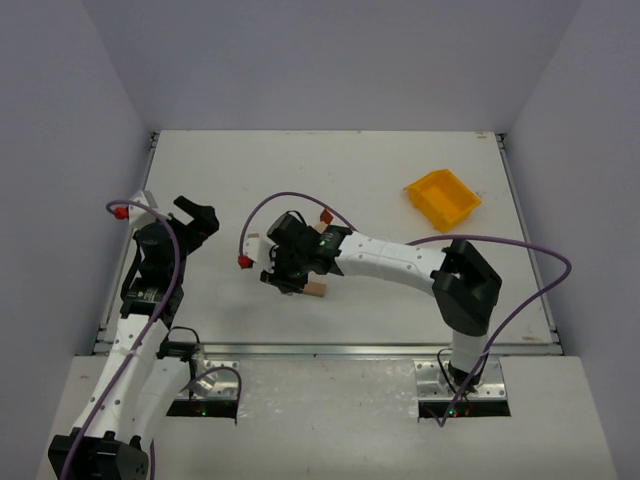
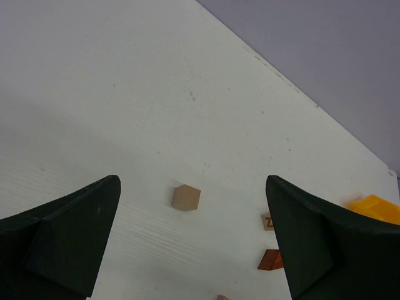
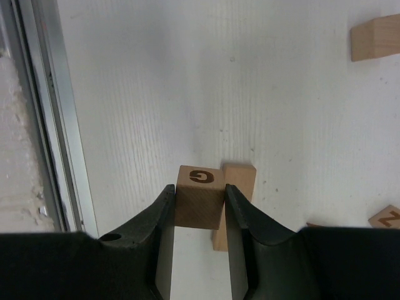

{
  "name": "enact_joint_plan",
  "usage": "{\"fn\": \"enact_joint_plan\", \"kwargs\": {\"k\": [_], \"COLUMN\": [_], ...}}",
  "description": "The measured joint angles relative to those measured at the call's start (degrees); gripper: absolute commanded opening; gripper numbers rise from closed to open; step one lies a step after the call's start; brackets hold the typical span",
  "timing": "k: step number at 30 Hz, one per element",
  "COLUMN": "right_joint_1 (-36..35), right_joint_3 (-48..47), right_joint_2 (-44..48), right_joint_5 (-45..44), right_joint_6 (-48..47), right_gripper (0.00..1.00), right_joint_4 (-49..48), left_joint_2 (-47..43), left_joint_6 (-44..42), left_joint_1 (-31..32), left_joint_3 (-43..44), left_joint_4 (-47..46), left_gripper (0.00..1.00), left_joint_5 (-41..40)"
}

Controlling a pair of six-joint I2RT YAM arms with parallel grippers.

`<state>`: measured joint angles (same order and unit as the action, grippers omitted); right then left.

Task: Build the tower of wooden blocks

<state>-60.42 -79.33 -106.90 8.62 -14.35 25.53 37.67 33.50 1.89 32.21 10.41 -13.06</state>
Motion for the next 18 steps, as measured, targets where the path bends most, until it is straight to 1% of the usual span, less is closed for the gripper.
{"fn": "enact_joint_plan", "kwargs": {"k": [3,7,11,18], "right_joint_1": [2.5,3.0,3.0,3.4], "right_joint_3": [-0.7,-4.3,-7.9,-8.4], "right_joint_2": [0.0,-2.1,-4.8,-5.5], "right_joint_5": [3.8,5.6,6.1,4.6], "right_joint_6": [-3.7,-7.3,-9.9,-11.8], "right_gripper": [0.05,0.05,0.05,0.05], "right_joint_4": [3.0,7.1,9.4,10.1], "left_joint_2": [0.2,0.6,0.9,1.1], "left_joint_6": [0.0,0.0,0.0,0.0], "left_joint_1": [0.0,0.0,0.0,0.0], "left_joint_3": [0.0,0.0,0.0,0.0], "left_joint_4": [0.2,0.2,0.5,1.0], "left_gripper": [1.0,1.0,1.0,1.0], "left_joint_5": [0.0,-0.1,-0.6,-2.1]}}
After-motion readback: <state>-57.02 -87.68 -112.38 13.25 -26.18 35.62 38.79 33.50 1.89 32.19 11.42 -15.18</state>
